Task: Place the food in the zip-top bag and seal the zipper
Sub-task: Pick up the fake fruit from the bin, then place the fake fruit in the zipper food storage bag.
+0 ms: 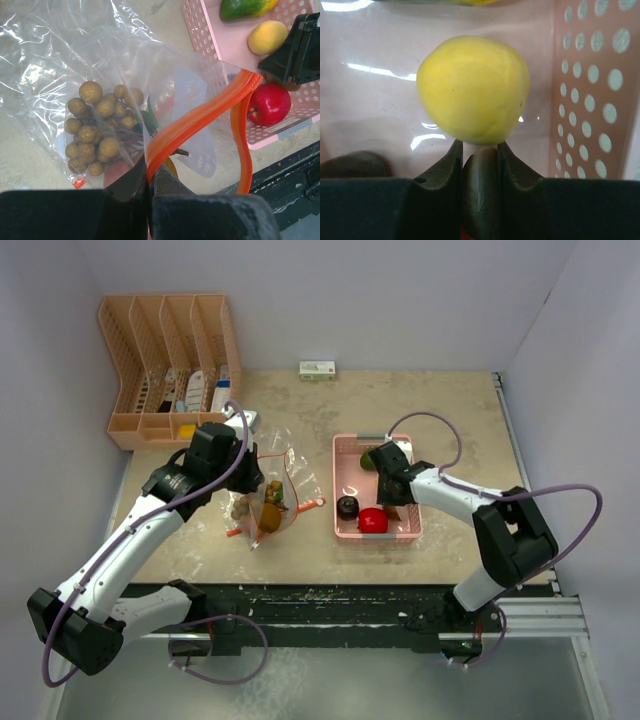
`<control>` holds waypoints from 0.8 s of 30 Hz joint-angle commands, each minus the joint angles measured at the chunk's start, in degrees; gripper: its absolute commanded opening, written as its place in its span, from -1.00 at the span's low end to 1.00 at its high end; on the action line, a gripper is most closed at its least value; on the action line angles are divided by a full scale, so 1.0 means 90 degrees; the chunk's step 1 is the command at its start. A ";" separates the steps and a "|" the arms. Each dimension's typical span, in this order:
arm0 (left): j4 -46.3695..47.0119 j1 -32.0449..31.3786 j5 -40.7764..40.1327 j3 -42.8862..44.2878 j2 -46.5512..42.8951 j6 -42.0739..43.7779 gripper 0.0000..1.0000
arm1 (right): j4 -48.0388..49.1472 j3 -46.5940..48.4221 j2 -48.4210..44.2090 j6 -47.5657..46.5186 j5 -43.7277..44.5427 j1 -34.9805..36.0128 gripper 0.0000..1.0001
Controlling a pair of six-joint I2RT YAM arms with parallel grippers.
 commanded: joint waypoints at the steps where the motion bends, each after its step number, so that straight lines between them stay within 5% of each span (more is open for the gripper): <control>1: 0.0198 0.0013 0.0008 -0.0010 -0.0090 -0.0010 -1.00 | -0.0515 0.0334 -0.0469 0.0061 0.0206 -0.0017 -0.76; 11: 0.0152 0.0013 -0.0010 -0.0020 -0.0199 -0.0036 -1.00 | -0.0665 0.1286 -0.1594 -0.0215 -0.0663 -0.0019 -0.81; 18: 0.0237 0.0015 -0.0005 -0.0019 -0.0097 -0.0058 -1.00 | 0.1480 0.1244 -0.2493 -0.0234 -0.3240 0.0146 -0.84; 24: 0.0275 0.0011 0.0020 0.0004 -0.0050 -0.0074 -1.00 | 0.2506 0.1664 -0.2313 -0.0070 -0.3052 0.1518 -0.84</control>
